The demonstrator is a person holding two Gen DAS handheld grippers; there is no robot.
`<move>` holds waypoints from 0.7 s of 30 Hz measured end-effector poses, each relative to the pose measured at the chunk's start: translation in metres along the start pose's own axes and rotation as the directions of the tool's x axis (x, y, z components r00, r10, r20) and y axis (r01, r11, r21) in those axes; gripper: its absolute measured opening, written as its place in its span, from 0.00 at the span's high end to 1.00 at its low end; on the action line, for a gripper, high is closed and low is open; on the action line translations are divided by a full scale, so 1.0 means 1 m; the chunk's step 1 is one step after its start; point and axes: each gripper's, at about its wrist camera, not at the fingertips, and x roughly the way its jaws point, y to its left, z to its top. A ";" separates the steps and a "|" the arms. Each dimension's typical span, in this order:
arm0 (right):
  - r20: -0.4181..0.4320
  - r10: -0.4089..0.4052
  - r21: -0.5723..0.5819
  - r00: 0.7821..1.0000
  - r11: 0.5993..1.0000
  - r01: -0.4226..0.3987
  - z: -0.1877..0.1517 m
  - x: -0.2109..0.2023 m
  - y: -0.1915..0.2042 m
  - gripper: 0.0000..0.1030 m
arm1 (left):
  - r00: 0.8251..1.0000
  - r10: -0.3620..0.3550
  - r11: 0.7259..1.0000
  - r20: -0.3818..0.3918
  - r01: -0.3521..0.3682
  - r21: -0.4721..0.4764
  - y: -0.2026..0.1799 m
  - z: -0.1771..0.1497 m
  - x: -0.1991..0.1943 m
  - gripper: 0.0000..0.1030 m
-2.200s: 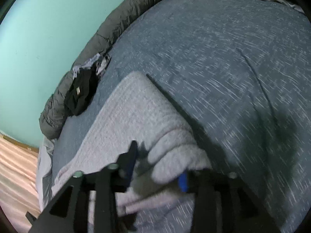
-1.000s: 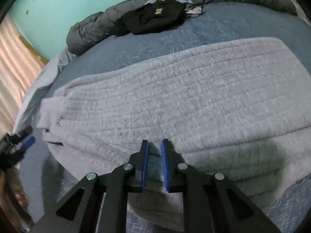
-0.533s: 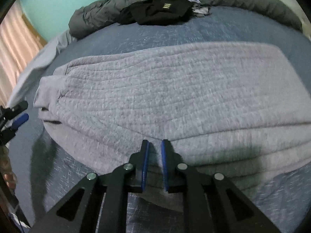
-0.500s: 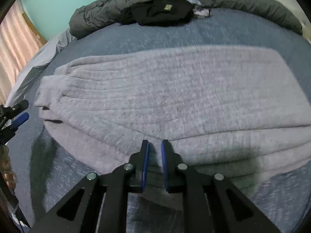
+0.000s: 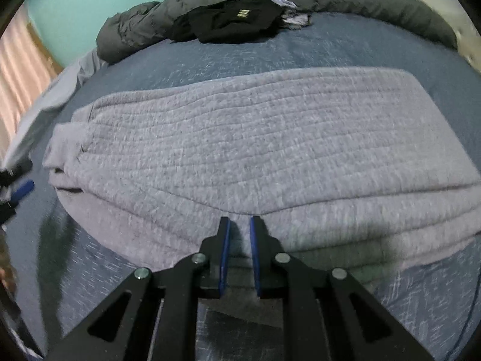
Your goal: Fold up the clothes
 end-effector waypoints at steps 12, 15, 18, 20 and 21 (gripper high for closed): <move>0.017 -0.051 -0.052 0.999 0.997 0.052 -0.003 0.007 0.002 0.86 | 0.992 -0.089 0.993 -0.089 0.082 -0.082 0.001 -0.010 0.018 0.24; 0.034 0.047 0.040 0.998 0.998 -0.048 0.004 -0.014 -0.016 0.86 | 0.988 -0.107 0.992 -0.111 0.098 -0.085 -0.006 -0.014 0.024 0.21; 0.067 0.062 0.045 0.996 0.997 -0.065 0.002 -0.038 -0.030 0.83 | 0.987 -0.110 0.991 -0.119 0.100 -0.088 -0.010 -0.017 0.030 0.17; 0.070 0.059 0.039 0.996 0.997 -0.062 -0.005 -0.055 -0.046 0.74 | 0.986 -0.113 0.989 -0.122 0.099 -0.110 -0.009 -0.019 0.035 0.16; 0.070 0.051 0.043 0.996 0.998 -0.054 -0.008 -0.060 -0.056 0.67 | 0.986 -0.113 0.987 -0.125 0.097 -0.128 -0.008 -0.020 0.038 0.16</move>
